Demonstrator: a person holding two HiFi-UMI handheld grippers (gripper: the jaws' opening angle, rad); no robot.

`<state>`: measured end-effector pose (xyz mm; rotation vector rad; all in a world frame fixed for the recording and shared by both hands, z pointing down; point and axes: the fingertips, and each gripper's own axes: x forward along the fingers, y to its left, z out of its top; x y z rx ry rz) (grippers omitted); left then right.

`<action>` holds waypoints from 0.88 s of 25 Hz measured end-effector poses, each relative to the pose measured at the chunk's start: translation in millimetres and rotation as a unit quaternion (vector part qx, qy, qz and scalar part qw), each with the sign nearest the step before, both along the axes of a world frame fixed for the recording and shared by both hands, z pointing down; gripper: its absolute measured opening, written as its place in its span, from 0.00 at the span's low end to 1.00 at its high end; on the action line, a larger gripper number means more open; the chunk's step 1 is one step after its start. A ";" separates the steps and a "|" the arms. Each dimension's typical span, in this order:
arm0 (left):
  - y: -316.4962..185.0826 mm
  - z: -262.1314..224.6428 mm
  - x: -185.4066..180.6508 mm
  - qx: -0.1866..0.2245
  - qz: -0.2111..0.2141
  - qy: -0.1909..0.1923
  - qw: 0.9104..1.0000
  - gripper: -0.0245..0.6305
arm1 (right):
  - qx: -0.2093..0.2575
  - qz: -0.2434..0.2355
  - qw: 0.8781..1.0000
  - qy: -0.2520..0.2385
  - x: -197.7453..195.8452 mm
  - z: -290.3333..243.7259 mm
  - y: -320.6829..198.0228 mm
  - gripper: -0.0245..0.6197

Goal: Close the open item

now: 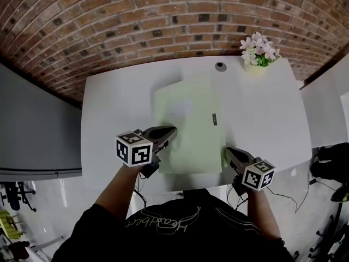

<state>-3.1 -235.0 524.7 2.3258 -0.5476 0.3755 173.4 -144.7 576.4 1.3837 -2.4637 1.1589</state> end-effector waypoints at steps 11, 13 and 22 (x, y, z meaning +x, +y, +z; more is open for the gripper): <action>1.4 7.9 6.5 -0.013 0.006 -0.013 1.000 0.04 | 0.000 0.001 1.000 -0.018 -1.7 -0.2 0.9 0.04; 2.1 10.0 7.4 -0.016 0.008 -0.017 1.000 0.04 | 0.002 0.000 1.000 -0.021 -3.3 -0.5 1.0 0.04; 3.1 15.4 10.2 -0.019 0.018 -0.042 0.999 0.04 | 0.005 -0.001 1.000 -0.029 -5.4 -0.4 1.6 0.04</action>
